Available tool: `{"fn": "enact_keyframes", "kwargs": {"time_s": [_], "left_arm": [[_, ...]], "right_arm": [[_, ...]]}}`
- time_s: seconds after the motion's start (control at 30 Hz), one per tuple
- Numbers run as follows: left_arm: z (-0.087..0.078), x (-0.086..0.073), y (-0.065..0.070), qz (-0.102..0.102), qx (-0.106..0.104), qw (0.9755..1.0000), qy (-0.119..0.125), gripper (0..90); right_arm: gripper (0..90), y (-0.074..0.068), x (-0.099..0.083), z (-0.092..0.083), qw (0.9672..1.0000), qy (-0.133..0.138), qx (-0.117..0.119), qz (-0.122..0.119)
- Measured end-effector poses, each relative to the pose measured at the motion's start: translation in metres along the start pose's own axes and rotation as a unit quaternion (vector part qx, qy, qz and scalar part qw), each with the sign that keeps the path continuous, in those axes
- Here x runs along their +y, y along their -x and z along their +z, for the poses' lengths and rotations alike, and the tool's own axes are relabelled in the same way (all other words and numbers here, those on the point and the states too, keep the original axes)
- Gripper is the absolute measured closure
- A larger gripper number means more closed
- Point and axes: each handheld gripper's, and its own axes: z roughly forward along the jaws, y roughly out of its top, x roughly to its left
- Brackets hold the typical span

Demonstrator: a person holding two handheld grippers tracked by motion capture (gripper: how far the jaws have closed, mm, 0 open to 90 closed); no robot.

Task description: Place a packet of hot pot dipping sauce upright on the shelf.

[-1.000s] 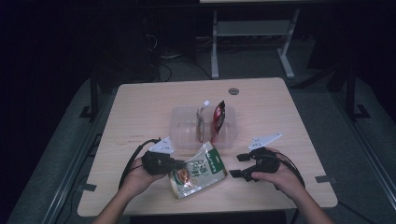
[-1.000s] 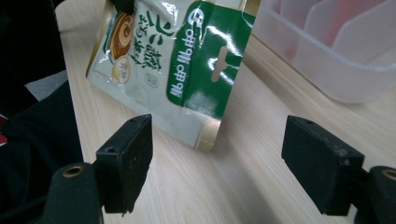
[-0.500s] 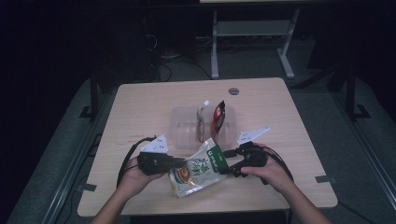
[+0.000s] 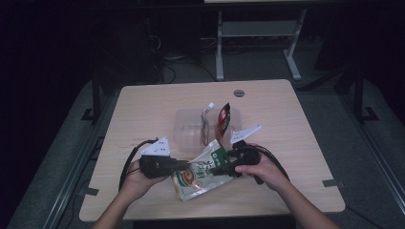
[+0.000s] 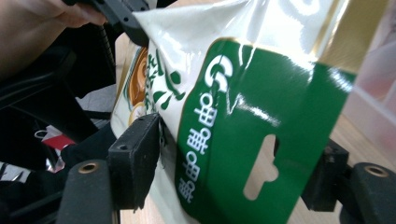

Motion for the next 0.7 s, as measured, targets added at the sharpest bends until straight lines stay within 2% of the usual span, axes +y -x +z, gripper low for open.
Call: {"fn": "enact_keyframes", "kwargs": {"time_s": [0.07,0.13,0.47,0.57,0.6,0.7], "left_arm": [[0.0004,0.0001,-0.0002,0.001,0.0,1.0,-0.001,90.0],[0.0007,0.0001,-0.0004,0.0,0.0,1.0,-0.002,90.0],[-0.0004,-0.0036,-0.0051,-0.003,0.007,1.0,-0.002,90.0],[0.0008,-0.0042,-0.0049,-0.003,0.007,1.0,-0.001,90.0],[0.001,-0.0044,-0.0049,-0.003,0.006,1.0,-0.002,90.0],[0.0015,-0.0051,-0.0055,-0.003,0.006,1.0,-0.001,90.0]], "right_arm": [[38.3,0.0017,-0.0023,0.0009,1.0,0.0,0.009,0.002],[40.9,0.0018,-0.0026,0.0007,0.9999,-0.002,0.011,0.003],[65.5,0.0015,-0.0032,-0.0024,0.9995,0.006,0.028,0.012],[70.1,0.0009,-0.0031,-0.0025,0.9993,0.003,0.034,0.015],[74.7,0.0004,-0.0035,-0.0021,0.9991,-0.002,0.039,0.016],[80.4,-0.0004,-0.0039,-0.0024,0.999,-0.006,0.041,0.014]]}}
